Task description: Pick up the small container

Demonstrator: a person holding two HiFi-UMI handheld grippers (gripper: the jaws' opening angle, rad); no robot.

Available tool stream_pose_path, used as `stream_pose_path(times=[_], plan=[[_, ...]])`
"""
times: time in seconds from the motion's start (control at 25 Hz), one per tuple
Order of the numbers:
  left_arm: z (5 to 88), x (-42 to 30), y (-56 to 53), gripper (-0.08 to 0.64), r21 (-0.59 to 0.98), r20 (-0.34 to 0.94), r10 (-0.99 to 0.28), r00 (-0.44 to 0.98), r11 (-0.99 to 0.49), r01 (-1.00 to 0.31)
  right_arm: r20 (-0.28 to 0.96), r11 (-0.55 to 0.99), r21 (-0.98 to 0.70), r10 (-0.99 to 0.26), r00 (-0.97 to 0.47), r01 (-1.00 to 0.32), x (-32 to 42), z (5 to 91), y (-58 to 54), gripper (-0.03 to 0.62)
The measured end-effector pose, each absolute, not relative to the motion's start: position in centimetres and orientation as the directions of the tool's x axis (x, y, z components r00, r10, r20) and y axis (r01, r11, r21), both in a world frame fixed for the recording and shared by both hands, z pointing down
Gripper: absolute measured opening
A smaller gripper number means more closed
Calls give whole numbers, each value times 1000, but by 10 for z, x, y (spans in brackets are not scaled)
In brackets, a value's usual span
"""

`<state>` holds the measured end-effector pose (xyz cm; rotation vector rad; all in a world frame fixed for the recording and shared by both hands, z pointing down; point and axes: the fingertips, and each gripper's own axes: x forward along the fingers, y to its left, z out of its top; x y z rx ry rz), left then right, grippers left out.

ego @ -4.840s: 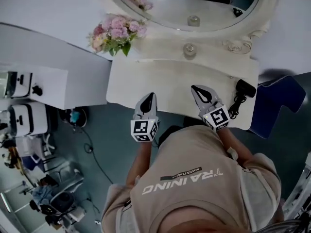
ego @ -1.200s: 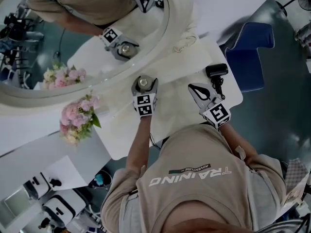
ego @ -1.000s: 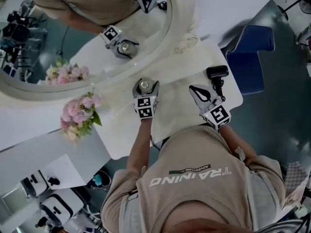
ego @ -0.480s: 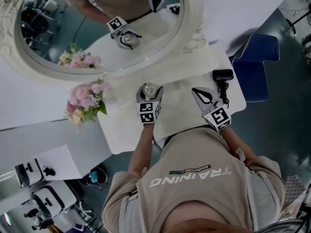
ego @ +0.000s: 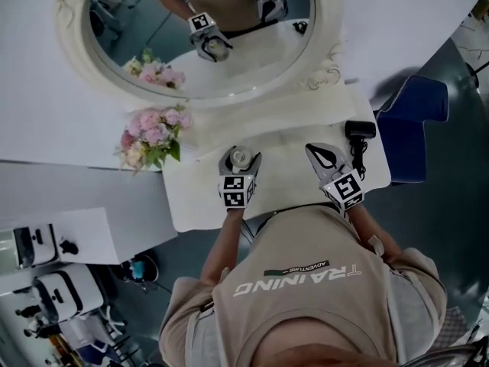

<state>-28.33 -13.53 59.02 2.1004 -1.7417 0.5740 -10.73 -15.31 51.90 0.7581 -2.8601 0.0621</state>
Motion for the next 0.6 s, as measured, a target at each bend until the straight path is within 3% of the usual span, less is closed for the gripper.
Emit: stream_pose_path(times=[0.6], plan=[[537, -295, -90, 351, 16, 444, -883, 150, -159, -987, 148, 896, 30, -443, -884, -443, -130, 496, -145, 3]])
